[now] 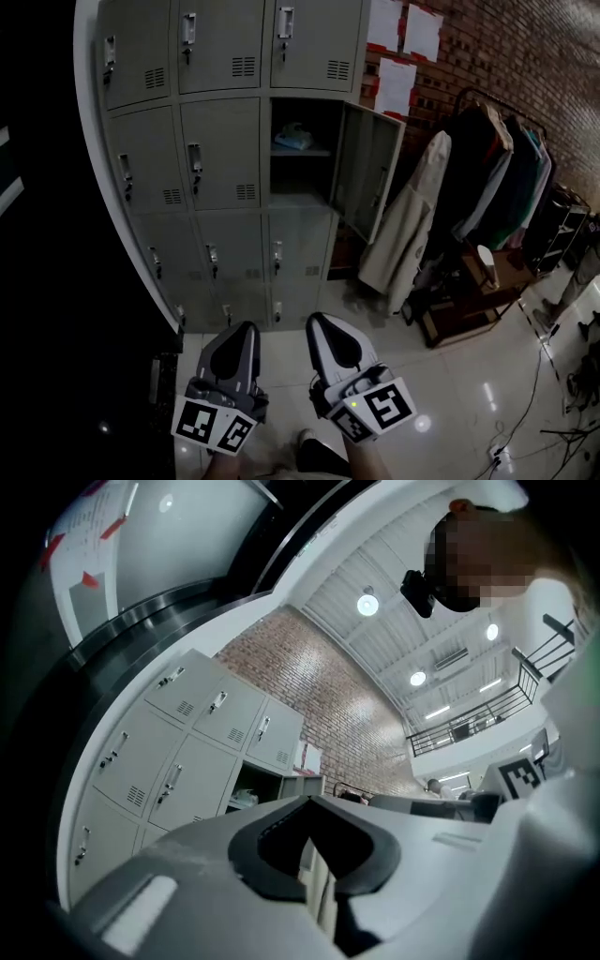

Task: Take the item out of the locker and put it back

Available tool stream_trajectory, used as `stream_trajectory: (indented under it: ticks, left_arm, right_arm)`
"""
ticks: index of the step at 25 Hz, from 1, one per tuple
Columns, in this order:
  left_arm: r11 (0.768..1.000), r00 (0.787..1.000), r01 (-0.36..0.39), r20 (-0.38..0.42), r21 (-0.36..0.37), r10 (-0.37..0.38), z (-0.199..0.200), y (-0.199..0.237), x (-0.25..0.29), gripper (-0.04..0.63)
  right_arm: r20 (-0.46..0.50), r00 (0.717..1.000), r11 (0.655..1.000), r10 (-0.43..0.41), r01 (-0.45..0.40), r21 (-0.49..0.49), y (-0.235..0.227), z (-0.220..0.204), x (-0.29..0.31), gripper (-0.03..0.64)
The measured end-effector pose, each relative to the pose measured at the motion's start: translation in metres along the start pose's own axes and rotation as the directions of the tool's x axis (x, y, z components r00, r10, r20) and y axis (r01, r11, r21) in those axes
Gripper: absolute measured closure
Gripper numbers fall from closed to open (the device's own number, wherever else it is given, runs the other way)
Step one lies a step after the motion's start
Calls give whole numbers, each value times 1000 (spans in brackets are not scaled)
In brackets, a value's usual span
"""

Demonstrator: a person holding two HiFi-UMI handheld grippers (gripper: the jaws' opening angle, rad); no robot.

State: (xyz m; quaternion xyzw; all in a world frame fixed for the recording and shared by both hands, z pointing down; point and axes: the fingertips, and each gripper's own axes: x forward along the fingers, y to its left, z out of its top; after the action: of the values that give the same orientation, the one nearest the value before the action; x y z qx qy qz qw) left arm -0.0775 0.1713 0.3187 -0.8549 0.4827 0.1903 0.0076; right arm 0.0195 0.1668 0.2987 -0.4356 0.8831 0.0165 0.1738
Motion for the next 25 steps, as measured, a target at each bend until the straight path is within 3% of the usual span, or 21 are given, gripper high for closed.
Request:
stream_trajectory:
  ticks: [11, 25]
  left_arm:
    - [1000, 1000, -26, 8, -15, 26, 4, -53, -30, 592]
    - [1000, 1000, -12, 18, 28, 12, 16, -75, -37, 591]
  right_arm:
    - [-74, 997, 1000, -1, 1, -11, 17, 10, -60, 615]
    - [-22, 1000, 999, 8, -7, 33, 18, 26, -79, 615]
